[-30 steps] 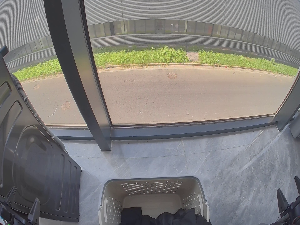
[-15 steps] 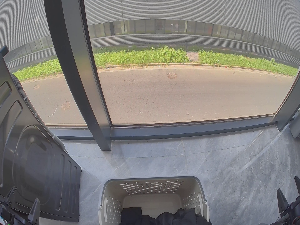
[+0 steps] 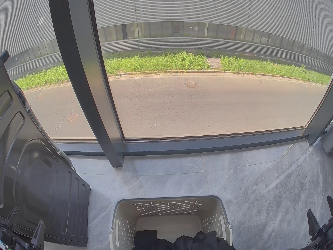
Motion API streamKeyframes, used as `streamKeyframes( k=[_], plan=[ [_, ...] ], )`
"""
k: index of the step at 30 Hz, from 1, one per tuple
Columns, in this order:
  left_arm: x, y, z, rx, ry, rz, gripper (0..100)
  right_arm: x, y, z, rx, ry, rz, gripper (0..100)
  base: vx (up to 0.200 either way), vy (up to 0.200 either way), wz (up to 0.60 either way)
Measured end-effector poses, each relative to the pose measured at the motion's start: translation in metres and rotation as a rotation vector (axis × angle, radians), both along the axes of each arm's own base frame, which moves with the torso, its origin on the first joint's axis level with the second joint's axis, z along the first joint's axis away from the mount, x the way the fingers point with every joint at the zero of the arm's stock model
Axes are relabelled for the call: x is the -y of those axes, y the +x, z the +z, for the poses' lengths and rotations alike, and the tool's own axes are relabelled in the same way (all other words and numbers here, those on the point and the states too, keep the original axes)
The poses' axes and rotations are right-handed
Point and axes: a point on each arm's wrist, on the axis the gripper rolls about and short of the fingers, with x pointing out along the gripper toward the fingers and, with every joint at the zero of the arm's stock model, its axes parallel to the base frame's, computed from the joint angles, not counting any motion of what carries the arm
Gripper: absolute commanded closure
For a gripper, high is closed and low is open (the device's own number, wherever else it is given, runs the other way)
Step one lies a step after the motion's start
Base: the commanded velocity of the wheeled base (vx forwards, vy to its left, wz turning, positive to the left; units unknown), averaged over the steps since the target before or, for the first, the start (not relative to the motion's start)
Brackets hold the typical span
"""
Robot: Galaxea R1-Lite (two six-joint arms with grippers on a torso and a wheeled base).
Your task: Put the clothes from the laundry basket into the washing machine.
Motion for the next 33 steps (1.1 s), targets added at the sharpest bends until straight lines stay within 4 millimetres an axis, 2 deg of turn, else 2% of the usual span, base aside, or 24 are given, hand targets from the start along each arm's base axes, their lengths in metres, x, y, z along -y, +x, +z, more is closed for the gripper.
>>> streamKeyframes(
  k=[9, 33],
  plan=[
    [0.0000, 0.0000, 0.0000, 0.000, 0.000, 0.000, 0, 0.0000, 0.0000, 0.0000, 0.000, 0.000, 0.000, 0, 0.000, 0.000, 0.00],
    [0.0000, 0.0000, 0.0000, 0.000, 0.000, 0.000, 0, 0.0000, 0.0000, -0.0001, 0.000, 0.000, 0.001, 0, -0.200, 0.000, 0.00]
  ],
)
